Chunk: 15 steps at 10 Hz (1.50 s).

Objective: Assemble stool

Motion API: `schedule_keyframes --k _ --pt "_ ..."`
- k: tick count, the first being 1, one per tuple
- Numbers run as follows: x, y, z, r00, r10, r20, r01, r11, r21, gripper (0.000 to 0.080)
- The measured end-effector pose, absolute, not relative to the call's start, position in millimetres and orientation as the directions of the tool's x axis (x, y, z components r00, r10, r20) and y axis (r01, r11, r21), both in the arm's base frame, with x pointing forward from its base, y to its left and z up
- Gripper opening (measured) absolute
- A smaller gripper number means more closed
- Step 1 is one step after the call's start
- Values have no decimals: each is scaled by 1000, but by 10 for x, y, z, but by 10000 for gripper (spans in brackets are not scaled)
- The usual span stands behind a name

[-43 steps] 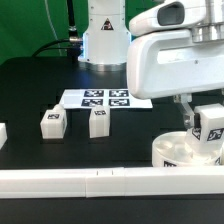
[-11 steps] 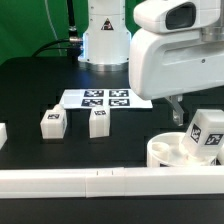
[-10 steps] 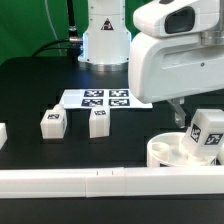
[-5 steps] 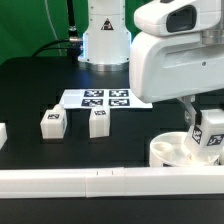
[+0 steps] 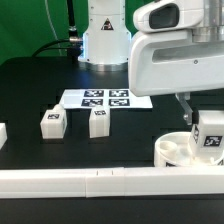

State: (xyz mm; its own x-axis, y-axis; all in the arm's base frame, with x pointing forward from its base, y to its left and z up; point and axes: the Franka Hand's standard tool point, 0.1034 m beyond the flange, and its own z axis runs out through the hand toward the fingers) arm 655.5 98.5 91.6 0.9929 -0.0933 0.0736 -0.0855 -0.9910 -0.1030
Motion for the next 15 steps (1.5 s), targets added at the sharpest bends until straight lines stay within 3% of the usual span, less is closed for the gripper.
schedule_keyframes --k 4,8,15 --pt "6493 1028 916 867 -495 53 -483 -862 -150 344" --pt "6433 1031 902 574 -819 -6 -807 -564 -173 344" --pt "6396 1052 898 248 -964 -97 -959 -230 -167 344"
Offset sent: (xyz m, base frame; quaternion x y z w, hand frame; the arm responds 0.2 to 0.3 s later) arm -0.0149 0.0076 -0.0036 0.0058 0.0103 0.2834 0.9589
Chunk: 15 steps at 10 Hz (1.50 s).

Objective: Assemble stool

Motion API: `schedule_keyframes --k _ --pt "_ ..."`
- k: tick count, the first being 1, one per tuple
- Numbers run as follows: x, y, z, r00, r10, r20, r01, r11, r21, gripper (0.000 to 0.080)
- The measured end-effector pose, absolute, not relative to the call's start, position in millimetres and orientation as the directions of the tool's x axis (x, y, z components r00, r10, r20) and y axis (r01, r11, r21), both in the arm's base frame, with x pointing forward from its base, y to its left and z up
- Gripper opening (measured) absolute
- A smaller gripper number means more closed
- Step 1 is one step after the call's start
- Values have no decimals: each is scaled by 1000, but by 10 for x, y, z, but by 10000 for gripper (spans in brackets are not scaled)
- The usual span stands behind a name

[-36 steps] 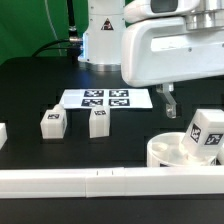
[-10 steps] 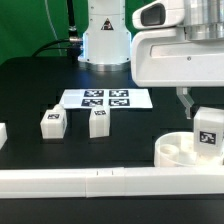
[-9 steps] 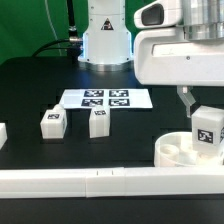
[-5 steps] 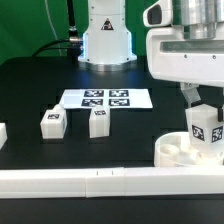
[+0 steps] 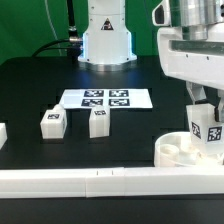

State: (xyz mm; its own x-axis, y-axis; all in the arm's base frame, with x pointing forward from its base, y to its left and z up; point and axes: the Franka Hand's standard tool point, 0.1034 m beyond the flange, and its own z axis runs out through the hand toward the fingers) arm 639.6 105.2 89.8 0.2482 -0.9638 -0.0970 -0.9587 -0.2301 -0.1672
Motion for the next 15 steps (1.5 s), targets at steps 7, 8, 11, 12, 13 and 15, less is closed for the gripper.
schedule_keyframes --k 7,8,11,12,13,15 --pt "6354 1133 878 -495 -801 -336 -834 547 -75 344" --pt "6348 1153 874 -540 -768 -345 -806 590 -53 344" --pt "6373 1158 957 -476 -807 -349 -842 533 -84 594" --pt "6392 1173 1073 -458 -813 -360 -847 522 -100 638" --pt "6397 1190 1167 -466 -800 -377 -838 536 -100 647" --pt "6390 1196 1173 -337 -869 -362 -898 412 -154 648"
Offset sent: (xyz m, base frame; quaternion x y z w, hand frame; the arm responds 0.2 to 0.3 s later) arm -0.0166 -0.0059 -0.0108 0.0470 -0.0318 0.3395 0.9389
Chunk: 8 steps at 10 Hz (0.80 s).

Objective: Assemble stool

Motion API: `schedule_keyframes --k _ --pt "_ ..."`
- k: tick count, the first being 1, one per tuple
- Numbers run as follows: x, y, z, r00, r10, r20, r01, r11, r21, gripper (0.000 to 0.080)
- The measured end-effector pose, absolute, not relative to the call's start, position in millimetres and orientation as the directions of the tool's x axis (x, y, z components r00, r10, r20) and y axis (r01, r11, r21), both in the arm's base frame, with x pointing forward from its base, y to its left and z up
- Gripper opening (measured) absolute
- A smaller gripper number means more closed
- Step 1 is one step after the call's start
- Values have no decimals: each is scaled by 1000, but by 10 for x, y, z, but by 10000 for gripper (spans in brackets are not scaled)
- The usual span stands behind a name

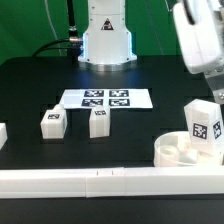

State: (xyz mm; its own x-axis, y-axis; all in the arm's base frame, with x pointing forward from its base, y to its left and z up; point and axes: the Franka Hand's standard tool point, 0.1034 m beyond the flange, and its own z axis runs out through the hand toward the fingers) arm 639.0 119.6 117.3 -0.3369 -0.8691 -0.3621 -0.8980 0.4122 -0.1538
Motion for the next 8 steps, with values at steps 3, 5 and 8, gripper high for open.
schedule_keyframes --k 3,5,8 --pt "6343 1245 1130 -69 -954 -291 -971 131 -199 648" --pt "6355 1333 1213 195 -956 -221 -971 -156 -183 648" --pt "6366 1375 1249 440 -881 -176 -890 -402 -217 648"
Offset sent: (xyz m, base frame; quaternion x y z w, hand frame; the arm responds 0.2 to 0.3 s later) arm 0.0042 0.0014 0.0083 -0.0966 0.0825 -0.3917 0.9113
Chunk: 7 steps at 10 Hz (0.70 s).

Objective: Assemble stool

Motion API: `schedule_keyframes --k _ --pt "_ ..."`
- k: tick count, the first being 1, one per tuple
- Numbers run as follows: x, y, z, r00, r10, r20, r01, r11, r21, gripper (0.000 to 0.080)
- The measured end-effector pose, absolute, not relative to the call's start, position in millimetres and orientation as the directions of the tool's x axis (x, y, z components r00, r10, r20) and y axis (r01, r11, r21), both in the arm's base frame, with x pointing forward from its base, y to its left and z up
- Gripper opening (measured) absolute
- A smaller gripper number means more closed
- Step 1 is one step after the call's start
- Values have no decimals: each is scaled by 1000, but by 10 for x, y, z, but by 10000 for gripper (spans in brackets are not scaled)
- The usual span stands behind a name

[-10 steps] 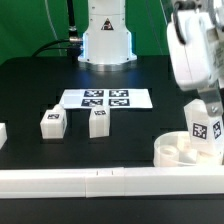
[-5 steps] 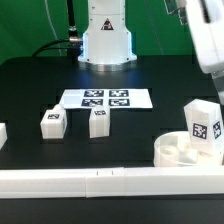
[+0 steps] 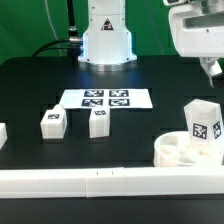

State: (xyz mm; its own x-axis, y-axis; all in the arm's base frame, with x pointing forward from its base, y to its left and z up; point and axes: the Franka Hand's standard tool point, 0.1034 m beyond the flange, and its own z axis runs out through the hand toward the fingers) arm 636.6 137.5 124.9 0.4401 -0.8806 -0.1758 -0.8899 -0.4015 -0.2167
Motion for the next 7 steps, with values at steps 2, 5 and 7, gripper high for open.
schedule_keyframes --k 2,5,7 --pt "6367 1369 1249 587 -798 -135 -800 -548 -244 648" --pt "6352 1306 1272 886 -463 -14 -457 -868 -197 648" --pt "6369 1271 1298 967 -254 33 -246 -955 -169 648"
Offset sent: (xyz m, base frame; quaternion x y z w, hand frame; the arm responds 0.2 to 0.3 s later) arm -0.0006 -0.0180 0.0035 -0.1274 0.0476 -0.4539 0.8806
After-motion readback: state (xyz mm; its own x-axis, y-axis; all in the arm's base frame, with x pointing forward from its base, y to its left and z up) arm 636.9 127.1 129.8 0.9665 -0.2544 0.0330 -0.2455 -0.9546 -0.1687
